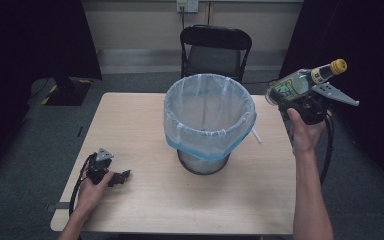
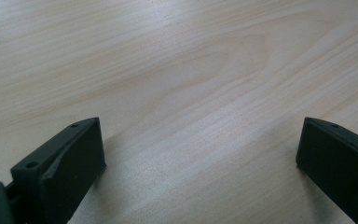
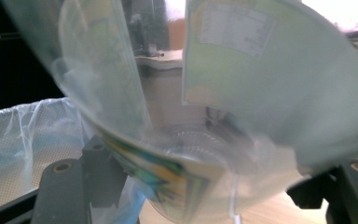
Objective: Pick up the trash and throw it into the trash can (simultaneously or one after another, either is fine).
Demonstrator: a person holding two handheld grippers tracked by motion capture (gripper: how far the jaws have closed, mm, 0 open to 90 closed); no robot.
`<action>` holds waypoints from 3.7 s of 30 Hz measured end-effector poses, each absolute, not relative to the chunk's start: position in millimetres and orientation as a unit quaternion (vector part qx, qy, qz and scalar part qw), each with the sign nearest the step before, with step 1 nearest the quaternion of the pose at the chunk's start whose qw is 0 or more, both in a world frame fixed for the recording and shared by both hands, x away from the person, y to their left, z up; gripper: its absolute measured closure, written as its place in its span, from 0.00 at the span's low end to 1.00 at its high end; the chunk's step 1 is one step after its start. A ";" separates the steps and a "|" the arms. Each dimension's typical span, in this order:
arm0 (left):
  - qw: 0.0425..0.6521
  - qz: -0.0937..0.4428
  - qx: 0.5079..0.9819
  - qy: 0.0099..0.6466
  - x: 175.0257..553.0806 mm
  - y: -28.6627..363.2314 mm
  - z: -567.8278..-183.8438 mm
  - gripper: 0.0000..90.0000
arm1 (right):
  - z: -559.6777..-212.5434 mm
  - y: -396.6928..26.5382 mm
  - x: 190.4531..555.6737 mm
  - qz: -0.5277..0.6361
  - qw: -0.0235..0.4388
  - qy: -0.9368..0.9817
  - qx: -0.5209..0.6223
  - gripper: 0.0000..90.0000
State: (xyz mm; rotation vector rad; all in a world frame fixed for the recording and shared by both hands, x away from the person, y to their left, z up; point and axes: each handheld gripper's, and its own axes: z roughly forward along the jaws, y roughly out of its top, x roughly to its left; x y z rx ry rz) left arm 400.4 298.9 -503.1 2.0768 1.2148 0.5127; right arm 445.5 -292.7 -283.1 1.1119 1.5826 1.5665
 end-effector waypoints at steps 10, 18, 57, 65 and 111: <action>0.334 0.197 0.795 0.466 400.3 298.8 -503.1 0.00 | -263.9 -280.5 452.4 0.625 0.307 0.602 0.391 0.31; 0.334 0.197 0.795 0.466 400.3 298.8 -503.1 0.00 | -244.9 -255.4 452.0 0.640 0.290 0.615 0.357 0.31; 0.333 0.198 0.795 0.466 399.9 298.8 -502.9 0.01 | -221.5 -160.3 479.2 0.630 0.198 0.686 0.306 0.28; 0.334 0.197 0.795 0.467 399.9 298.7 -503.0 0.01 | -222.4 -165.6 481.7 0.637 0.212 0.670 0.319 0.24; 0.336 0.197 0.790 0.474 398.7 298.7 -503.5 0.00 | -249.1 -263.5 479.3 0.592 0.262 0.647 0.402 0.32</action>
